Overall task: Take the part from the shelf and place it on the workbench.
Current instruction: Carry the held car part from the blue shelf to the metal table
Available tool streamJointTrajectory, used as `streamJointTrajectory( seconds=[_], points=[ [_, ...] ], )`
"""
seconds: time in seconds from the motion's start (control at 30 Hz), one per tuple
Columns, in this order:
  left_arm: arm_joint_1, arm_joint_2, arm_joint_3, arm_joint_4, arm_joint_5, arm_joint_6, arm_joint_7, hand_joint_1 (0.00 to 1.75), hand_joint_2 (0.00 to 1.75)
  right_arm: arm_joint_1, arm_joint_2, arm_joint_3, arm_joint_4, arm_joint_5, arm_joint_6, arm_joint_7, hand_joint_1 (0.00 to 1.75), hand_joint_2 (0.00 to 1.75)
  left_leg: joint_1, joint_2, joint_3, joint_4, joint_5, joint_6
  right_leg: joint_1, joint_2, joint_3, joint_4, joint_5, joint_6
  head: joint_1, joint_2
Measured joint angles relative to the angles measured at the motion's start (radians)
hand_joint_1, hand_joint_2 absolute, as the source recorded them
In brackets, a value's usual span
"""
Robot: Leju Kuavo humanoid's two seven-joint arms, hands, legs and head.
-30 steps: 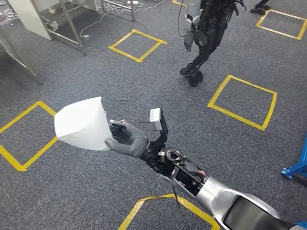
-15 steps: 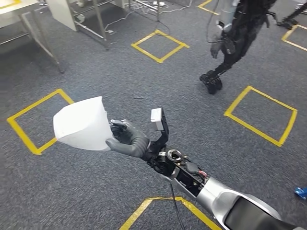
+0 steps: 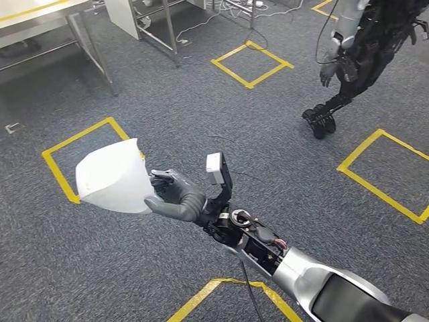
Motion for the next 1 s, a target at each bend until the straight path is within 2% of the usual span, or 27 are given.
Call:
streamJointTrajectory(
  seconds=[0.03,0.07,0.1,0.13,0.17,0.23,0.27,0.33,0.4,0.43,0.47,0.53,0.57,0.6,0.63,0.67,0.73,0.77,0.8,0.9,0.97,1.0],
  points=[
    [-0.001,0.000,0.000,0.000,0.000,0.000,0.000,0.00,1.75,0.001,0.000,0.000,0.000,0.000,0.000,0.000,1.75,1.75,0.002,0.006,-0.032,0.066,-0.025,-0.005,0.001,-0.011,0.000,0.000,-0.001,-0.001,-0.003,0.000],
    [0.000,0.000,0.000,0.000,0.000,0.000,0.000,0.00,1.75,0.002,0.000,0.000,0.001,0.000,0.000,0.000,1.75,1.75,0.003,0.009,-0.049,0.100,-0.030,-0.008,0.001,-0.021,0.000,0.000,-0.002,-0.001,-0.005,0.000],
    [0.000,0.000,0.000,0.000,-0.001,0.000,0.000,0.00,1.75,0.002,0.000,0.001,0.002,0.000,0.000,0.000,1.75,1.75,0.005,0.012,-0.046,0.093,-0.017,-0.010,0.001,-0.030,0.000,0.000,-0.002,0.000,-0.006,0.000],
    [0.001,0.001,0.000,0.000,-0.001,0.000,0.000,0.00,1.75,0.002,0.000,0.001,0.002,0.000,0.000,0.000,1.75,1.75,0.006,0.017,-0.020,0.043,0.013,-0.011,0.001,-0.039,0.002,0.001,-0.004,0.002,-0.008,0.000],
    [0.001,0.002,0.000,0.000,-0.001,0.000,0.000,0.00,1.75,0.001,0.000,0.001,0.002,0.000,0.000,0.000,1.75,1.75,0.007,0.029,0.021,-0.034,0.050,-0.010,0.001,-0.046,0.004,0.001,-0.006,0.005,-0.009,0.000],
    [-0.002,0.003,0.000,0.000,-0.003,0.000,0.000,0.00,1.75,0.000,0.000,0.001,0.002,0.000,-0.001,0.000,1.75,1.75,0.003,0.056,0.088,-0.165,0.095,-0.001,0.006,-0.058,0.005,0.005,-0.012,0.014,-0.011,0.000],
    [-0.003,0.003,0.000,0.000,-0.004,0.000,0.000,0.00,1.75,-0.001,0.000,0.001,0.002,0.000,-0.001,0.000,1.75,1.75,0.000,0.062,0.102,-0.193,0.101,0.007,0.009,-0.064,0.006,0.007,-0.014,0.019,-0.009,0.000],
    [-0.002,0.003,0.000,0.000,-0.004,0.000,0.000,0.00,1.75,-0.001,0.000,0.002,0.002,-0.001,-0.002,0.001,1.75,1.75,-0.003,0.049,0.101,-0.199,0.100,0.024,0.011,-0.075,0.008,0.008,-0.018,0.028,-0.004,0.000],
    [0.000,0.003,0.000,0.000,-0.004,0.000,0.000,0.00,1.75,-0.001,0.000,0.003,0.002,-0.001,-0.002,0.001,1.75,1.75,-0.001,0.035,0.101,-0.200,0.101,0.037,0.007,-0.063,0.004,0.026,-0.036,0.039,-0.002,0.000],
    [0.000,0.002,0.000,0.000,-0.004,0.000,0.000,0.00,1.75,-0.002,0.000,0.003,0.002,-0.001,-0.003,0.001,1.75,1.75,0.001,0.029,0.102,-0.202,0.103,0.043,0.004,-0.047,-0.011,0.063,-0.060,0.044,0.001,0.000],
    [-0.001,0.002,0.000,0.000,-0.004,0.000,0.000,0.00,1.75,-0.001,0.000,0.003,0.002,-0.001,-0.003,0.000,1.75,1.75,0.001,0.022,0.102,-0.203,0.103,0.047,0.002,-0.027,-0.038,0.123,-0.094,0.048,0.006,0.000],
    [-0.001,0.002,0.000,0.000,-0.004,0.000,0.000,0.00,1.75,0.002,-0.002,0.003,0.002,-0.001,-0.004,0.001,1.75,1.75,-0.001,0.006,0.102,-0.202,0.103,0.052,0.002,-0.008,-0.107,0.272,-0.160,0.051,0.015,0.000],
    [-0.001,0.002,0.000,0.000,-0.004,0.000,0.000,0.00,1.75,0.004,-0.002,0.003,0.003,-0.001,-0.005,0.001,1.75,1.75,-0.002,-0.004,0.102,-0.202,0.103,0.053,0.002,-0.006,-0.131,0.319,-0.170,0.052,0.018,0.000],
    [-0.001,0.003,0.000,0.000,-0.004,0.000,0.000,0.00,1.75,0.005,-0.003,0.003,0.003,-0.001,-0.006,0.001,1.75,1.75,-0.002,-0.014,0.103,-0.202,0.103,0.053,0.002,-0.005,-0.138,0.327,-0.160,0.051,0.019,0.000],
    [-0.001,0.003,0.000,0.000,-0.004,0.000,0.000,0.00,1.75,0.005,-0.003,0.003,0.003,0.000,-0.006,0.001,1.75,1.75,-0.002,-0.025,0.104,-0.201,0.103,0.053,0.002,-0.003,-0.125,0.293,-0.130,0.048,0.020,0.000],
    [-0.001,0.003,0.000,0.000,-0.004,0.000,0.000,0.00,1.75,0.004,-0.003,0.003,0.003,0.000,-0.006,0.001,1.75,1.75,-0.002,-0.036,0.106,-0.201,0.102,0.052,0.002,0.004,-0.095,0.224,-0.088,0.044,0.022,0.000],
    [-0.002,0.001,0.000,0.000,-0.004,0.000,0.000,0.00,1.75,0.001,-0.003,0.004,0.003,0.000,-0.006,0.001,1.75,1.75,-0.004,-0.056,0.106,-0.198,0.101,0.048,0.001,0.039,-0.032,0.083,-0.025,0.034,0.025,0.000],
    [-0.002,0.001,0.000,0.000,-0.004,0.000,0.000,0.00,1.75,0.000,-0.003,0.004,0.003,0.001,-0.006,0.001,1.75,1.75,-0.004,-0.064,0.104,-0.197,0.102,0.045,0.000,0.054,-0.015,0.041,-0.012,0.030,0.024,0.000],
    [-0.003,0.000,0.000,0.000,-0.004,0.000,0.000,0.00,1.75,0.000,-0.003,0.004,0.003,0.001,-0.006,0.001,1.75,1.75,-0.003,-0.069,0.100,-0.195,0.103,0.041,0.001,0.064,-0.010,0.026,-0.012,0.027,0.022,0.000],
    [0.002,0.002,0.000,0.000,-0.004,0.000,0.000,0.00,1.75,0.000,-0.003,0.006,0.002,0.002,-0.007,0.002,1.75,1.75,0.001,-0.082,0.094,-0.199,0.107,0.025,0.002,0.047,-0.009,0.019,-0.009,0.017,0.020,0.000],
    [0.004,0.003,0.000,0.000,-0.004,0.000,0.000,0.00,1.75,-0.002,-0.002,0.006,0.002,0.002,-0.007,0.002,1.75,1.75,0.000,-0.048,0.078,-0.166,0.084,0.015,-0.002,0.028,-0.004,0.009,-0.003,0.005,0.011,0.000],
    [0.003,0.003,0.000,0.000,-0.004,0.000,0.000,0.00,1.75,-0.002,-0.002,0.006,0.002,0.002,-0.007,0.003,1.75,1.75,0.000,-0.023,0.055,-0.117,0.056,0.010,-0.003,0.018,-0.002,0.006,-0.002,0.001,0.004,0.000]
  ],
)
